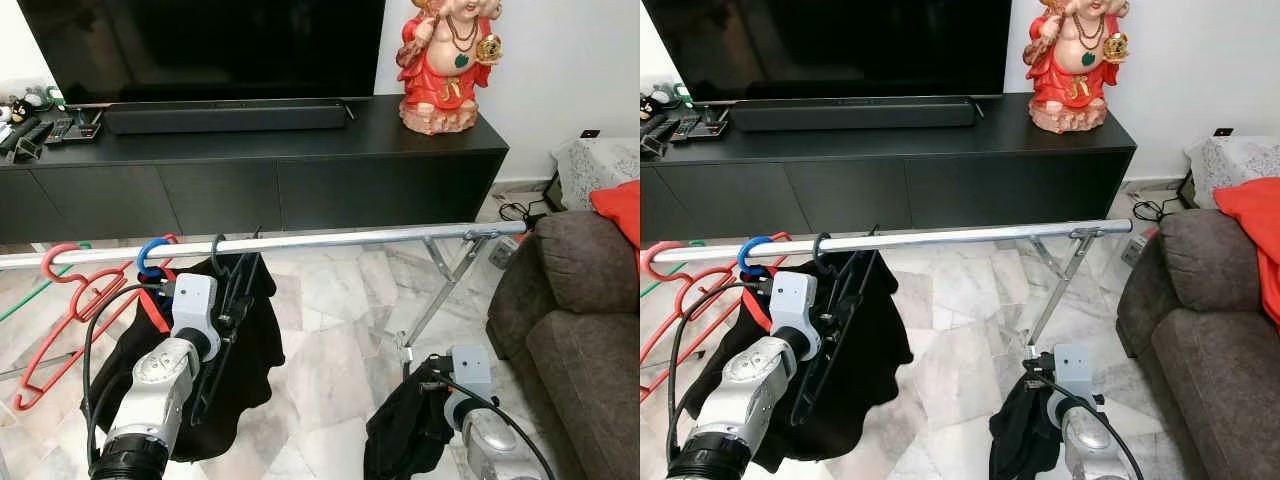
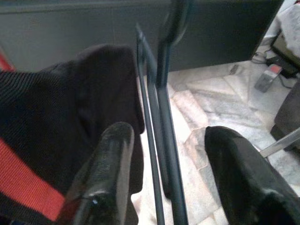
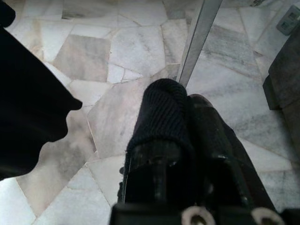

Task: Hang hanger

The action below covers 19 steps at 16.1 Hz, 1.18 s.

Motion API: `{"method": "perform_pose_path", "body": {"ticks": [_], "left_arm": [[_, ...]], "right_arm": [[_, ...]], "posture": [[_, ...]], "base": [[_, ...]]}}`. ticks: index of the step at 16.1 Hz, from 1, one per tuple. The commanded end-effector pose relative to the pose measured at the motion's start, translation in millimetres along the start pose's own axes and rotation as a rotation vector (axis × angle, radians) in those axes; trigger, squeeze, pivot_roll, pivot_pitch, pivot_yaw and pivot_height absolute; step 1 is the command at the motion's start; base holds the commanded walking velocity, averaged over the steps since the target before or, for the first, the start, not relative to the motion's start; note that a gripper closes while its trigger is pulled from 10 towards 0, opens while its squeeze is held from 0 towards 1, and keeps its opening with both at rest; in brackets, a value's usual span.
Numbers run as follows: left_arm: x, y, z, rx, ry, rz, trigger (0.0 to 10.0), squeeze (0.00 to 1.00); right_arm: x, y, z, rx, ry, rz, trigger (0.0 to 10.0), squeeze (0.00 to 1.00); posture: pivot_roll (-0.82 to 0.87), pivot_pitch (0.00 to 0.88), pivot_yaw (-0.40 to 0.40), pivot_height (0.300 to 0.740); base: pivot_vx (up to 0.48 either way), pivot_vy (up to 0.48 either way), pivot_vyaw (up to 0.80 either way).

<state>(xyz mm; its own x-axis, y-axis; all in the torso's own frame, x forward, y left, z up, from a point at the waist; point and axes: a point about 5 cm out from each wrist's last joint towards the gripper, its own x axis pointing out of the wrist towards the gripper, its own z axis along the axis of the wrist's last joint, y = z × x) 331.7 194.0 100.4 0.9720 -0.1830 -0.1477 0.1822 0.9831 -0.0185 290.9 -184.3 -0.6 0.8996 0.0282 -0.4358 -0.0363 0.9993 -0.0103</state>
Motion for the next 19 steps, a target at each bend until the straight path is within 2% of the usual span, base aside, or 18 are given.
{"method": "perform_pose_path", "body": {"ticks": [1,19], "left_arm": [[-2.2,-1.1,-4.4,0.029,0.037,-0.001,0.0,0.00],[-6.4,-5.0,1.8,0.047,0.020,0.014,0.0,0.00]], "right_arm": [[0.4,0.1,2.1,-0.006,-0.007,0.000,10.0,0.00],[-0.1,3.6,-1.3,0.000,0.004,0.006,10.0,0.00]], "posture": [[-0.05,0.141,-0.028,0.740],[-0.03,0.141,-0.024,0.740]], "base": [[0.000,0.000,0.00],[0.000,0.000,0.00]]}}
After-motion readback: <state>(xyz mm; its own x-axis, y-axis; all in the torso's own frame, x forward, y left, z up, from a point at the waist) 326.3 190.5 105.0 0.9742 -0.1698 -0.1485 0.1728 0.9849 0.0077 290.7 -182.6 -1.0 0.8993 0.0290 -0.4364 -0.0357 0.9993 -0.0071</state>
